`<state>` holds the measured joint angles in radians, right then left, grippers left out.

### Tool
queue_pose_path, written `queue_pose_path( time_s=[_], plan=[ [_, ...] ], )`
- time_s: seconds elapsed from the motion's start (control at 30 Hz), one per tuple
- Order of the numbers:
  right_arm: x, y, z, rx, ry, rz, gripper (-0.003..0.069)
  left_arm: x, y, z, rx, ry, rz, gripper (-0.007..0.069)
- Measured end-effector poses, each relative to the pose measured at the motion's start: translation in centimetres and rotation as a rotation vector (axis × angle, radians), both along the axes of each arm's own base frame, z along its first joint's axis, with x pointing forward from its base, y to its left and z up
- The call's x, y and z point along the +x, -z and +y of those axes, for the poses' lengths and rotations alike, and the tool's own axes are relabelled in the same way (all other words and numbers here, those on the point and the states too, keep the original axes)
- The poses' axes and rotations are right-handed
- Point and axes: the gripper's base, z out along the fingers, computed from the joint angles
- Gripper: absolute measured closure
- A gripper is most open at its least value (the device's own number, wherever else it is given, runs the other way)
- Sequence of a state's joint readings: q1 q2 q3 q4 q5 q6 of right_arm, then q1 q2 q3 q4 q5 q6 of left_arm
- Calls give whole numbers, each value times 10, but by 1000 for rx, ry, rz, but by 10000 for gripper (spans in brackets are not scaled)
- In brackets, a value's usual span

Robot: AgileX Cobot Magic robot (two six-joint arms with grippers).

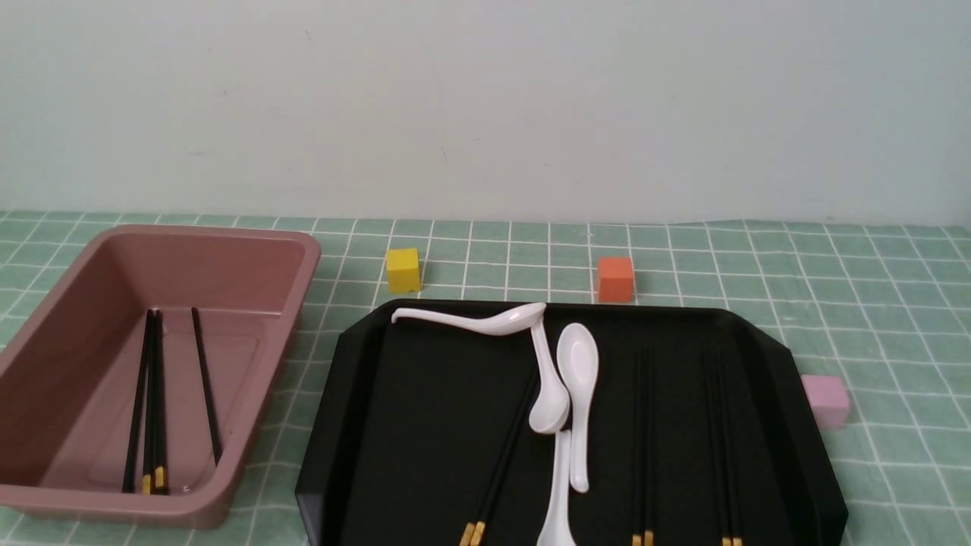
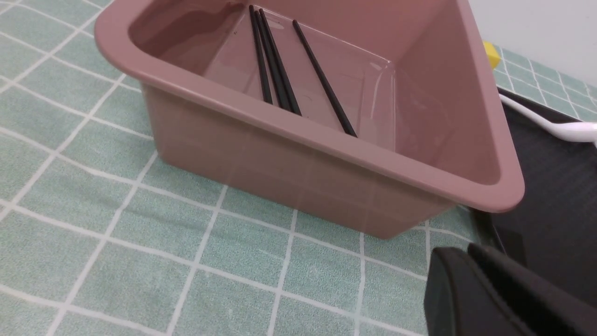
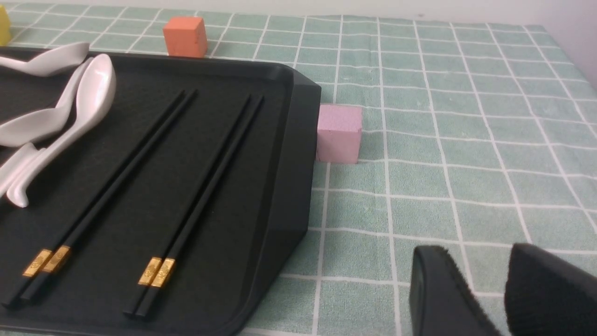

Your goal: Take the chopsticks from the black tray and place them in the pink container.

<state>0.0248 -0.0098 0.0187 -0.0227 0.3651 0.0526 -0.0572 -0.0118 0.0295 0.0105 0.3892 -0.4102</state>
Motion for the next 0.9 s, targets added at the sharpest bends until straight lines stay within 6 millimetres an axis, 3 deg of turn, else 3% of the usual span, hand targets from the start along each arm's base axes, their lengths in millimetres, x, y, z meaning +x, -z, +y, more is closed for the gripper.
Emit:
queue_pose_path(
  time_s=[0.9],
  plan=[
    [0, 0, 0, 0, 0, 0, 419, 0, 0, 0, 0, 0, 0, 550]
  ],
)
